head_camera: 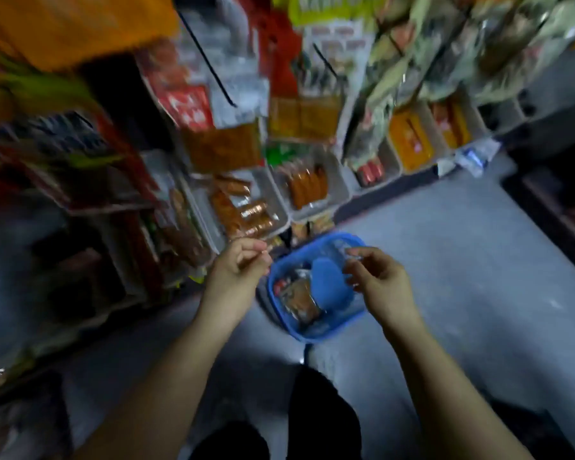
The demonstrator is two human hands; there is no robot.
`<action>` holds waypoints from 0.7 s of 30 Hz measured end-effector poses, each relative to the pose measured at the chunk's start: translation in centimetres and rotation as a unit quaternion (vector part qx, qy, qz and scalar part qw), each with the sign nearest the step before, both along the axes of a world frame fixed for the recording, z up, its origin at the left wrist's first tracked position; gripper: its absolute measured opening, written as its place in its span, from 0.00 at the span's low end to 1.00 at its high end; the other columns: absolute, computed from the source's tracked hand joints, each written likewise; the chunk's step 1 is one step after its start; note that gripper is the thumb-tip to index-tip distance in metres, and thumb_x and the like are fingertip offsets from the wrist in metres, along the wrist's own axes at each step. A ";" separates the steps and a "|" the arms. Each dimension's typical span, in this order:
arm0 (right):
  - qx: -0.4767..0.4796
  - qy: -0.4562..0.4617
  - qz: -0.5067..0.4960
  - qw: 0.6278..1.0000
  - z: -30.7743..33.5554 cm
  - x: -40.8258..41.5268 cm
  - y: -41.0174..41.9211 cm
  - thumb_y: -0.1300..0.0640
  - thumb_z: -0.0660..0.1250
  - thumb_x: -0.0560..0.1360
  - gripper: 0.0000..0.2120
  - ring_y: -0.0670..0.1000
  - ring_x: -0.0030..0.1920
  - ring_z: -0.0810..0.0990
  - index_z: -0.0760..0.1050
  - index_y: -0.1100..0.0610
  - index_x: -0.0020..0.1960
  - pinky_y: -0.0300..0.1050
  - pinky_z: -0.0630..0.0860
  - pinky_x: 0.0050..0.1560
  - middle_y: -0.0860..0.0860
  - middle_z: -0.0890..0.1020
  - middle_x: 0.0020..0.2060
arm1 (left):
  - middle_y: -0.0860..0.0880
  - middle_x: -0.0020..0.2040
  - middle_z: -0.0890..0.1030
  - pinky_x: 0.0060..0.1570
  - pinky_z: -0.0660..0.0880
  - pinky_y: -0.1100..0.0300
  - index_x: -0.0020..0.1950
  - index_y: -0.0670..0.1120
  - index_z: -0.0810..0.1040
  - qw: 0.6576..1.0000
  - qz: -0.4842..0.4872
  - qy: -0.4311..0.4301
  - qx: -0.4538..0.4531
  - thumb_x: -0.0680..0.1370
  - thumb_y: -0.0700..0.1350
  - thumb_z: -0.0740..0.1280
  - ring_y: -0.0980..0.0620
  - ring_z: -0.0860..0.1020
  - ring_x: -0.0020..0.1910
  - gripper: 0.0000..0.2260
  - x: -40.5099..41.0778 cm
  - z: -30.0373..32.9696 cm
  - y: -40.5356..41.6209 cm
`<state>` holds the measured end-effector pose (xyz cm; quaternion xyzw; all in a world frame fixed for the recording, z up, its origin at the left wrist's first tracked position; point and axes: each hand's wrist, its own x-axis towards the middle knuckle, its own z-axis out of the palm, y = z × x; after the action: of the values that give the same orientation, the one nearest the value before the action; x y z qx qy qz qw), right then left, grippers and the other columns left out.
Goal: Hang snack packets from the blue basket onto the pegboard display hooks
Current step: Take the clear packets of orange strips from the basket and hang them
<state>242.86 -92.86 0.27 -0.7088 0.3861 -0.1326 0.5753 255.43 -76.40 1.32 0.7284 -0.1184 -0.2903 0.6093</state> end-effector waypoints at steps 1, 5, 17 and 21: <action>0.012 0.030 -0.002 0.999 -2.6 -0.9 -0.8 0.68 0.64 0.77 0.11 0.37 0.25 0.76 0.76 0.53 0.42 0.29 0.72 0.31 0.51 0.79 0.32 | 0.48 0.36 0.76 0.38 0.71 0.71 0.43 0.47 0.73 1.000 -0.016 0.014 0.014 0.76 0.30 0.63 0.66 0.74 0.28 0.11 -0.9 -2.5 -0.9; 0.054 0.146 0.006 0.988 -15.6 -3.7 -4.5 0.65 0.64 0.77 0.13 0.41 0.30 0.77 0.75 0.50 0.39 0.35 0.72 0.36 0.51 0.80 0.34 | 0.46 0.40 0.78 0.44 0.73 0.65 0.46 0.44 0.75 0.993 -0.046 0.052 0.095 0.75 0.30 0.65 0.58 0.77 0.38 0.09 -3.2 -15.2 -5.3; 0.046 0.364 0.199 0.909 -56.8 -3.3 -15.9 0.59 0.68 0.75 0.13 0.48 0.35 0.73 0.79 0.64 0.57 0.35 0.66 0.34 0.55 0.77 0.42 | 0.47 0.51 0.76 0.43 0.71 0.62 0.66 0.41 0.71 0.900 0.026 0.342 0.268 0.81 0.42 0.59 0.51 0.72 0.43 0.14 -5.4 -55.6 -18.8; -0.024 0.394 0.243 0.886 -63.4 0.4 -19.7 0.57 0.69 0.75 0.16 0.57 0.52 0.78 0.78 0.62 0.60 0.43 0.73 0.49 0.59 0.80 0.51 | 0.38 0.63 0.74 0.57 0.71 0.51 0.67 0.37 0.70 0.889 0.091 0.368 0.258 0.81 0.42 0.58 0.39 0.73 0.63 0.16 -3.2 -62.0 -20.4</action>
<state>243.26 -112.55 -63.11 -0.7880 0.3932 0.2921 0.3729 252.28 -96.81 -60.66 0.7081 0.2600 -0.5016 0.4235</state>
